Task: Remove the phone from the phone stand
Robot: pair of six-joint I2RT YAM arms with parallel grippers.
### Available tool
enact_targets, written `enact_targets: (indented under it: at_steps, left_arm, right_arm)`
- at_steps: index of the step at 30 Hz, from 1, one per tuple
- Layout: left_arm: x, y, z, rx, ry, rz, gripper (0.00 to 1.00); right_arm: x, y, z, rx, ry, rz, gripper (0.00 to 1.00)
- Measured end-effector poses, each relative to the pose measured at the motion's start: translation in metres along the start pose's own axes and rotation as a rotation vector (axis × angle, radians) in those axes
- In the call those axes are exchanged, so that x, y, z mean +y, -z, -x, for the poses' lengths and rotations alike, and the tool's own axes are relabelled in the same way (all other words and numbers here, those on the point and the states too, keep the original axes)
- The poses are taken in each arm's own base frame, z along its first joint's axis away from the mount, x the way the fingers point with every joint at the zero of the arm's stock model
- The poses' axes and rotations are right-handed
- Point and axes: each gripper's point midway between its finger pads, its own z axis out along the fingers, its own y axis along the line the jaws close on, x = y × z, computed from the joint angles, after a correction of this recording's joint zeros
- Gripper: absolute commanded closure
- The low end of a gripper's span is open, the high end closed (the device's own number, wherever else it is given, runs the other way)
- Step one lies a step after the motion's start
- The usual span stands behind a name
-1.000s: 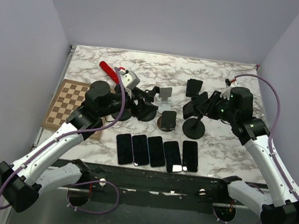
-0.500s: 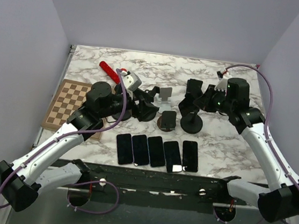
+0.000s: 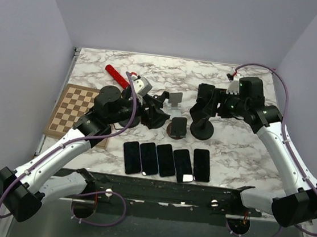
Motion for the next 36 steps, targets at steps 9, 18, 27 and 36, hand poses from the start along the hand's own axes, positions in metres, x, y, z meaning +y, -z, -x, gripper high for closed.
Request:
enact_targets:
  at_steps: [9,18,27,36]
  left_arm:
    - [-0.004,-0.02,-0.018,0.049,0.067,-0.028,0.09]
    - [0.009,-0.074,-0.047,0.178,0.139,-0.055,0.11]
    - [0.017,-0.13,-0.043,0.235,0.127,-0.16,0.11]
    - [0.041,-0.163,-0.064,0.308,0.103,-0.162,0.06]
  right_arm:
    - [-0.002,0.022,-0.001,-0.029,-0.062,-0.055,0.12]
    - [0.021,0.073,0.007,-0.217,-0.135,0.026,0.11]
    - [0.036,0.094,0.01,-0.269,-0.143,0.094,0.1]
    - [0.044,0.125,0.011,-0.351,-0.119,0.123,0.09]
